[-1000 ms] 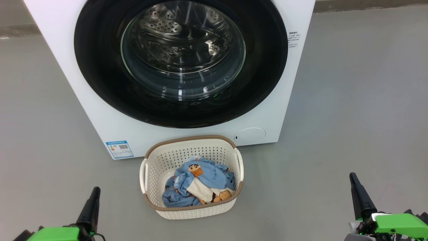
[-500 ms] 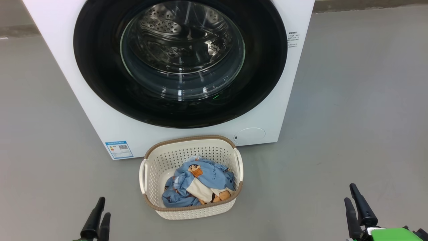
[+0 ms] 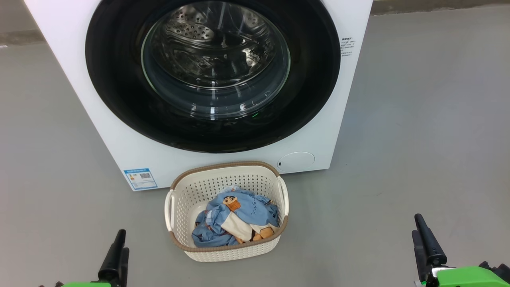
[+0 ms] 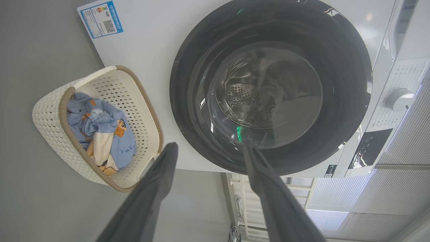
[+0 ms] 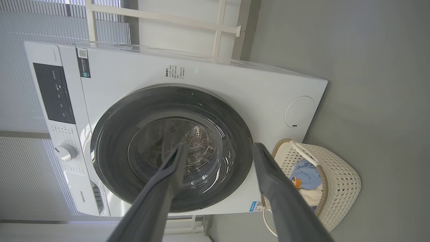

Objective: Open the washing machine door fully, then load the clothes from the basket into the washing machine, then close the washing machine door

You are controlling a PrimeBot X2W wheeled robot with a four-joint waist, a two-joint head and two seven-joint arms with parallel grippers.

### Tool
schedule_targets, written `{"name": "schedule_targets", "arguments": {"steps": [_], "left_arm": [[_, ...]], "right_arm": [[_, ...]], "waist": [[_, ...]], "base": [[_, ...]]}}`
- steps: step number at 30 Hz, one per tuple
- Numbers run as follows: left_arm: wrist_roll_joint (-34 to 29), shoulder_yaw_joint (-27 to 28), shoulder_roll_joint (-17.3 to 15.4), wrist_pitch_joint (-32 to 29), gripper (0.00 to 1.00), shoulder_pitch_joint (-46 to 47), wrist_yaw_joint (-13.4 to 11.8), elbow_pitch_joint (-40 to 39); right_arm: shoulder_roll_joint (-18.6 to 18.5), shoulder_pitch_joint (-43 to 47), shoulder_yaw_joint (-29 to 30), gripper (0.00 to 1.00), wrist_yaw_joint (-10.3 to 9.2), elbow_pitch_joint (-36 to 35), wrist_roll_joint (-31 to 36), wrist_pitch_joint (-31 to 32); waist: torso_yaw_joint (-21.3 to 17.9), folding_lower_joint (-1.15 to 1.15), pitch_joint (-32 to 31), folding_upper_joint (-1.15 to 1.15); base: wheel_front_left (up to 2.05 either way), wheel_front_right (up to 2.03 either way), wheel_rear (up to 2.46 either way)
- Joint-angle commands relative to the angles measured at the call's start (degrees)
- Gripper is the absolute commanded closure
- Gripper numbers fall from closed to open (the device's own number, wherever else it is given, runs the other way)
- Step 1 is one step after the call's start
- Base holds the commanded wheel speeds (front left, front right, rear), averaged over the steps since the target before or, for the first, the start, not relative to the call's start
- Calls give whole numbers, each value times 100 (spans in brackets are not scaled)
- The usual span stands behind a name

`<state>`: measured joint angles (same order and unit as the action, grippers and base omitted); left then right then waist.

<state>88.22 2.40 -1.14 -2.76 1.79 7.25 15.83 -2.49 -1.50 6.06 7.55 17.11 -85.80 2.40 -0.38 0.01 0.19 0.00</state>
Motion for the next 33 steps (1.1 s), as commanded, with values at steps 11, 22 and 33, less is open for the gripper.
{"name": "schedule_targets", "arguments": {"steps": [11,22,33], "left_arm": [[-802,-8,-182,251,0,286,11,-303],[-1770,-168,-324,437,0,291,12,-419],[-2834,-289,-461,622,0,266,14,-448]], "right_arm": [[-108,-366,-106,0,-2,-275,878,-225],[-188,-445,-253,0,-2,-341,1873,-409],[-281,-512,-455,0,-3,-346,2972,-594]], "waist": [[-38,0,4,0],[-93,0,11,0],[-150,0,8,0]], "base": [[0,0,0],[0,0,0],[0,0,0]]}}
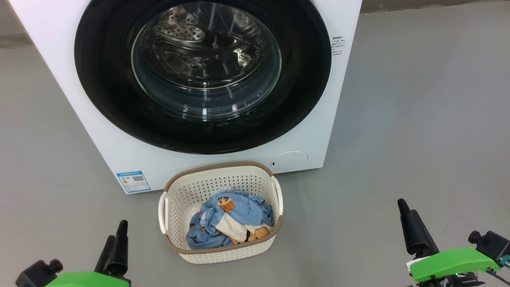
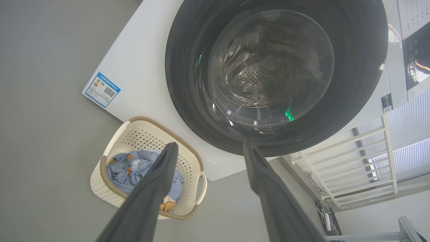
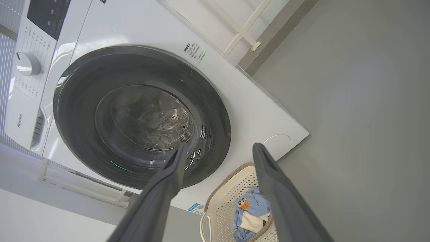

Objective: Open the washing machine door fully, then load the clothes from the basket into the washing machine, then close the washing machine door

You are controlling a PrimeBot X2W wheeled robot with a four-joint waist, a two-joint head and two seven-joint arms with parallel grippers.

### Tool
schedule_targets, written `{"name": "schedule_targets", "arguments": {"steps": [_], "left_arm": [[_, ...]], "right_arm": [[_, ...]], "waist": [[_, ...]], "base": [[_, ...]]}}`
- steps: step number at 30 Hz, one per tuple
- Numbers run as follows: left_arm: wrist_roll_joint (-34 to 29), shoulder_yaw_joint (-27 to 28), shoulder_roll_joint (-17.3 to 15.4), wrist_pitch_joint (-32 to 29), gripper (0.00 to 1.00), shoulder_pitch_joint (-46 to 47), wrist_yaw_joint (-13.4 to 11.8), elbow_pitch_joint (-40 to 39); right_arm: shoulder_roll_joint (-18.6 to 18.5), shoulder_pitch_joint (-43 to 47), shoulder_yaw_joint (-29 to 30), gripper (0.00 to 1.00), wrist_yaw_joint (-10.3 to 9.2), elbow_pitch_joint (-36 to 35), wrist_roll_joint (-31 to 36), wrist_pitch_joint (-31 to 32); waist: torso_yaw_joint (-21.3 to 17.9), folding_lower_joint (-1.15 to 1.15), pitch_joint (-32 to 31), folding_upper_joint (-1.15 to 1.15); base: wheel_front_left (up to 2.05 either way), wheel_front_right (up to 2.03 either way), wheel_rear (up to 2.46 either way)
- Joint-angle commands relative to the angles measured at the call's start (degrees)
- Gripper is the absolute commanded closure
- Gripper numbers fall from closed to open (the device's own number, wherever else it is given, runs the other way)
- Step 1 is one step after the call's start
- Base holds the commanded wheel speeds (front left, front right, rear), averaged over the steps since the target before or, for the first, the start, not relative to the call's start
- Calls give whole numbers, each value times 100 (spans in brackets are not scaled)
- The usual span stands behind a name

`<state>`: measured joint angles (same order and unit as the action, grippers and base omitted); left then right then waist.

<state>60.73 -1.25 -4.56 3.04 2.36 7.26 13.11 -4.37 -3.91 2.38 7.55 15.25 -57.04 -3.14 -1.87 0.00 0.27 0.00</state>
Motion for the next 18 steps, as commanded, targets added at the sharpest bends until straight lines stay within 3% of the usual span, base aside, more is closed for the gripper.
{"name": "schedule_targets", "arguments": {"steps": [1,18], "left_arm": [[-181,77,-120,59,0,210,13,-182],[-1585,101,-180,346,0,115,16,-334]], "right_arm": [[-98,-279,-101,0,-3,-158,181,-57],[-185,-395,-250,0,-4,-99,1591,-341]], "waist": [[-8,0,-1,0],[-54,0,-36,0]], "base": [[0,0,0],[0,0,0]]}}
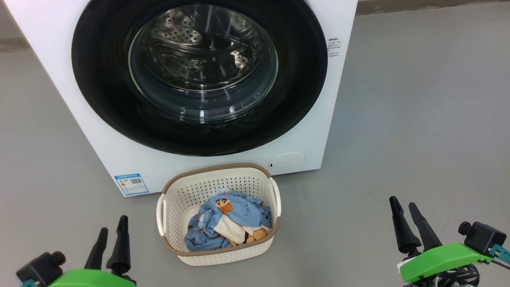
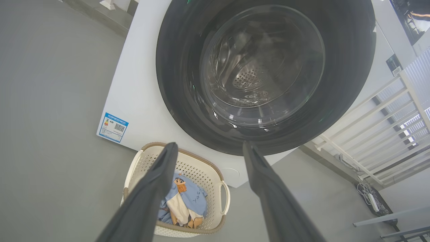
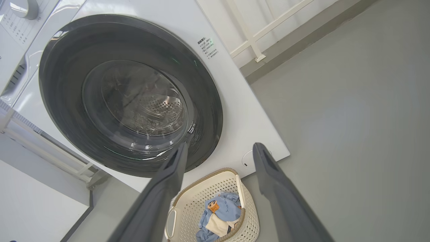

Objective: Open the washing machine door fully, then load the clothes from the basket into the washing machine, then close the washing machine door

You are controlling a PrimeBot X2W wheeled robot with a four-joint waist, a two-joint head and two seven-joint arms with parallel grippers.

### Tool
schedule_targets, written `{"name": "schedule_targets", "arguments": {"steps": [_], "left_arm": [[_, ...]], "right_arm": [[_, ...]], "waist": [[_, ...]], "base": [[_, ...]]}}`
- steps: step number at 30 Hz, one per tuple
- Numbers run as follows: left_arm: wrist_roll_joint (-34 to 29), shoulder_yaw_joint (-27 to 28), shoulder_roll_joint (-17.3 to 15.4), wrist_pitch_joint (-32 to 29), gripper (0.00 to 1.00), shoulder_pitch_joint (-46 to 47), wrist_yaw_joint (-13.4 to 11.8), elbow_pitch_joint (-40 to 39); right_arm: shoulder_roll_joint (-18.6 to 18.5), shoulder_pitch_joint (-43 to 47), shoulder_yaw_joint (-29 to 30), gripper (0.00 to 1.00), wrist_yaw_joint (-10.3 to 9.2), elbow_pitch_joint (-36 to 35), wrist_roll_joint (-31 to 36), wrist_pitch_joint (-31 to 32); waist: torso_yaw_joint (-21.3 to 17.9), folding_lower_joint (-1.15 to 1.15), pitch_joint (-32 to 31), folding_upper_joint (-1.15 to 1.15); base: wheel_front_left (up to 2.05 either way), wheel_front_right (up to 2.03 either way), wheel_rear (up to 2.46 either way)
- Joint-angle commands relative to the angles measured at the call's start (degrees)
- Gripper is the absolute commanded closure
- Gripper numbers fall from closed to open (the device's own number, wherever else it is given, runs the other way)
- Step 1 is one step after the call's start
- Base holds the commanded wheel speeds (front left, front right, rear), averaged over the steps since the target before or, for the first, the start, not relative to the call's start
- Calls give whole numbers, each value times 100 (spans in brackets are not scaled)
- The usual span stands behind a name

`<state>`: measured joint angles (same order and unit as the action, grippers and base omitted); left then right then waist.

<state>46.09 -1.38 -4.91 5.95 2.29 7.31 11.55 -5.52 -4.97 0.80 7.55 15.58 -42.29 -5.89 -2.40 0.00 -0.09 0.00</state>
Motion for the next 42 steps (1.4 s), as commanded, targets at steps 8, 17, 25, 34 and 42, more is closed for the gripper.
{"name": "schedule_targets", "arguments": {"steps": [8,17,25,34,42], "left_arm": [[-697,98,-194,190,0,108,11,-223],[-1395,121,-262,325,0,99,13,-261],[-2042,178,-273,460,0,66,14,-294],[-2752,222,-231,612,0,22,15,-343],[-3315,327,-135,746,0,-17,16,-342]], "right_arm": [[-28,-333,-105,0,-4,-12,772,-200],[-52,-376,-176,0,-5,39,1435,-334],[-54,-440,-189,0,-5,103,2127,-468],[-31,-489,-161,0,-6,22,2864,-619],[-60,-535,-183,0,-6,4,3392,-753]], "waist": [[-18,0,9,0],[-43,0,3,0],[-77,0,-13,0],[-97,0,-35,0],[-51,0,-56,0]], "base": [[0,0,0],[0,0,0],[0,0,0],[0,0,0],[0,0,0]]}}
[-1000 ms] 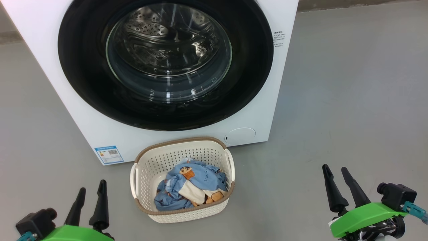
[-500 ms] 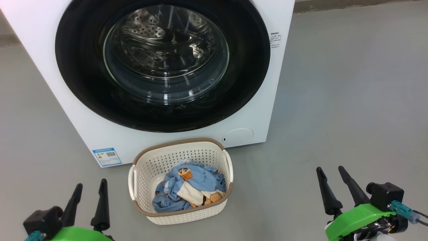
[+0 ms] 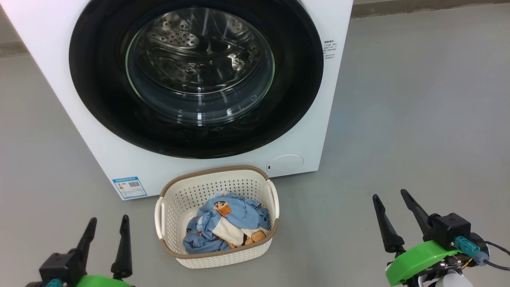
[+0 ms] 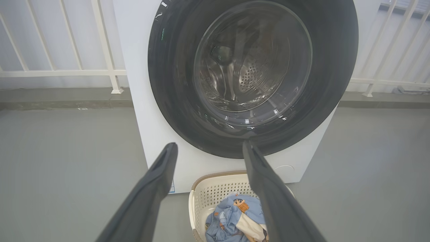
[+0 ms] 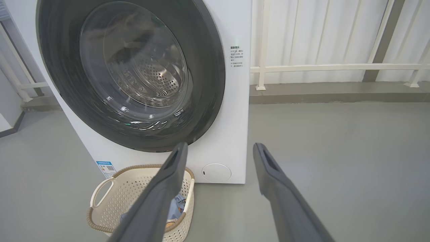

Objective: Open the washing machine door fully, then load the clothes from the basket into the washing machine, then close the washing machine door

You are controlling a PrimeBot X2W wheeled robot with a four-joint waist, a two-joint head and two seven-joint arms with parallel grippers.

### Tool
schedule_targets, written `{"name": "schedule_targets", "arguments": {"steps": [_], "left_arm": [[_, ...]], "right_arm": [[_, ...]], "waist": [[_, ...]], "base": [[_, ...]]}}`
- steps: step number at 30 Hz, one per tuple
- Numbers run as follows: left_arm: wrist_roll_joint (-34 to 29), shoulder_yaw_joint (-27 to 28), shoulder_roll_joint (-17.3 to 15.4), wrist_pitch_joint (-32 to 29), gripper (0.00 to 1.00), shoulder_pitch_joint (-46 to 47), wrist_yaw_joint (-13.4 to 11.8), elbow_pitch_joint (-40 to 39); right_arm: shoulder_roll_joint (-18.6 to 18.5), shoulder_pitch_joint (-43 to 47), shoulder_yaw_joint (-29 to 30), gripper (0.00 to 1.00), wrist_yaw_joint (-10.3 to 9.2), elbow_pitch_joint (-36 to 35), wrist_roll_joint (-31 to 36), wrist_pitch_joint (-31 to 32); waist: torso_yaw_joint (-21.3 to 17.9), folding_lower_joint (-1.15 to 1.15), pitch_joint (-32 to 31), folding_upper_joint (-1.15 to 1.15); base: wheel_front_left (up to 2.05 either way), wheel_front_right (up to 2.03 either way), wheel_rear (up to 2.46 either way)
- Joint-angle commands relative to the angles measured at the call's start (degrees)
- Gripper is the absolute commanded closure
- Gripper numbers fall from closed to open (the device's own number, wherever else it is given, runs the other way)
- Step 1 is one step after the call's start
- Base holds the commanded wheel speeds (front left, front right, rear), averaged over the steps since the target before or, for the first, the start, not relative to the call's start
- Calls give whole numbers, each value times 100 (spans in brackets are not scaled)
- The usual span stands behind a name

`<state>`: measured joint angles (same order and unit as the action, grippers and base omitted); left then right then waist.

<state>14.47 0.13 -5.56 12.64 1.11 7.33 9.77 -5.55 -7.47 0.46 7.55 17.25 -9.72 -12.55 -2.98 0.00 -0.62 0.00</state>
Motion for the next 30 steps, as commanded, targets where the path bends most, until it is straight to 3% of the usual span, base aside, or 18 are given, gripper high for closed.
{"name": "schedule_targets", "arguments": {"steps": [1,10,30], "left_arm": [[-223,175,-62,94,0,96,14,-164],[-684,186,-48,236,0,119,15,-92],[-677,644,169,236,0,158,2,195]], "right_arm": [[-57,-291,-146,0,-6,-162,191,-104],[-59,-333,-153,0,-6,-191,704,-245],[121,-334,217,0,-6,49,381,-245]], "waist": [[13,0,-5,0],[53,0,-8,0],[52,0,0,0]], "base": [[0,0,0],[0,0,0],[0,0,0]]}}
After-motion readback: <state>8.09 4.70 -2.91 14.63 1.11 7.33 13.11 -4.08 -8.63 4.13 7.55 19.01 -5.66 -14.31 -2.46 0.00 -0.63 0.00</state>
